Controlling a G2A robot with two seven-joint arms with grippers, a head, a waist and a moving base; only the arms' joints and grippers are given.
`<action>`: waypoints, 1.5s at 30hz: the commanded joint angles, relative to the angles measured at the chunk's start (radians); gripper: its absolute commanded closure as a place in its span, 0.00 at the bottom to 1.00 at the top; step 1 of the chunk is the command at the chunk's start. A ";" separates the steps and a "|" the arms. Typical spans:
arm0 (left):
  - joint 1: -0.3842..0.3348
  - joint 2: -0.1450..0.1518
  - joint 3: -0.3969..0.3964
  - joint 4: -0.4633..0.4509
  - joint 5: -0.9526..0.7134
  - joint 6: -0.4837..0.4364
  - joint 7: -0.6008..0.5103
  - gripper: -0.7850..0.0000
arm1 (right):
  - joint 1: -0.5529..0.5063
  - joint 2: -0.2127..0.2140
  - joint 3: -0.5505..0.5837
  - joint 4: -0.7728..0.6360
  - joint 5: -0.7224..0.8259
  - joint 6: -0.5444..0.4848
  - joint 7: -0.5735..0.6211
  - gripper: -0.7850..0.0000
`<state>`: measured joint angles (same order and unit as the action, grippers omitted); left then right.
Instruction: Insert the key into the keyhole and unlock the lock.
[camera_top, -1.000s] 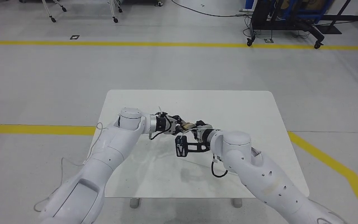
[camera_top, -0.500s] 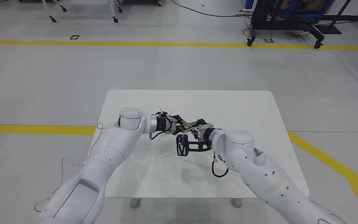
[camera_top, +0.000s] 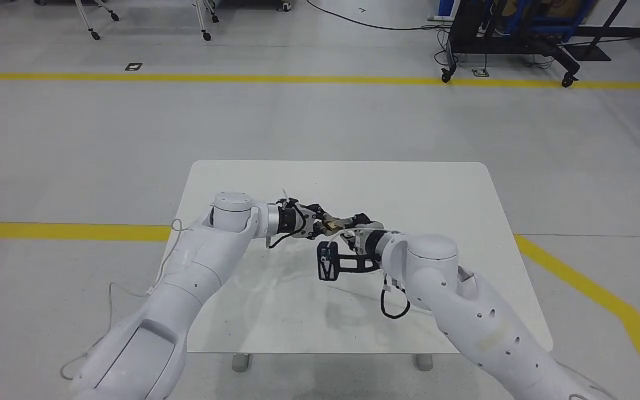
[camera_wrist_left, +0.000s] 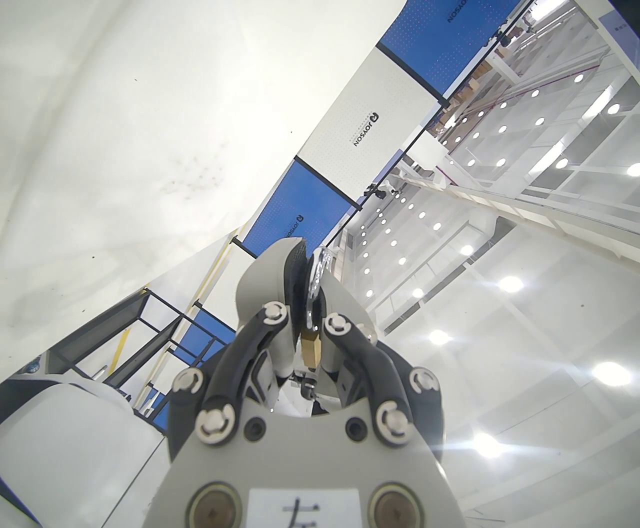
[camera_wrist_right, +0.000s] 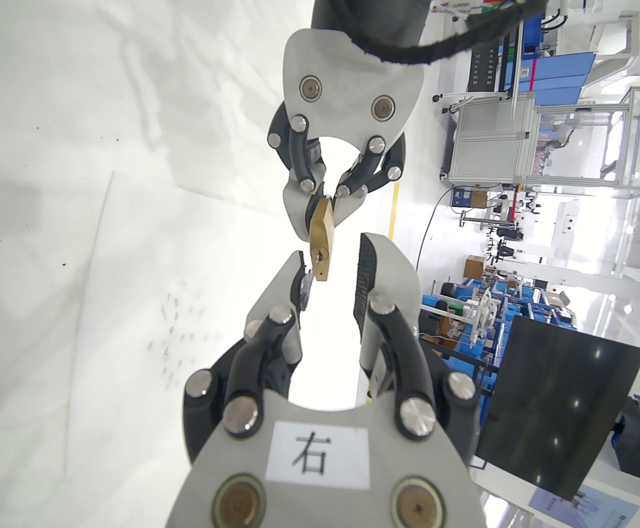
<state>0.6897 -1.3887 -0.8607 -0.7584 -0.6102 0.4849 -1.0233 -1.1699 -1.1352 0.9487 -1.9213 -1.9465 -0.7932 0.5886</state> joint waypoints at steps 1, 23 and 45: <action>0.001 0.000 -0.001 -0.001 0.001 0.001 0.001 1.00 | -0.001 0.000 0.001 0.004 -0.001 -0.001 -0.003 0.73; 0.006 0.003 -0.008 -0.012 0.008 0.004 -0.002 1.00 | 0.003 -0.007 0.010 0.011 -0.005 -0.009 -0.025 1.00; 0.011 0.006 -0.018 -0.016 0.002 0.005 -0.009 1.00 | -0.023 0.000 0.043 -0.008 -0.025 -0.029 -0.079 1.00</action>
<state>0.7003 -1.3829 -0.8782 -0.7743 -0.6076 0.4898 -1.0340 -1.1919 -1.1354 0.9908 -1.9285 -1.9706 -0.8203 0.5093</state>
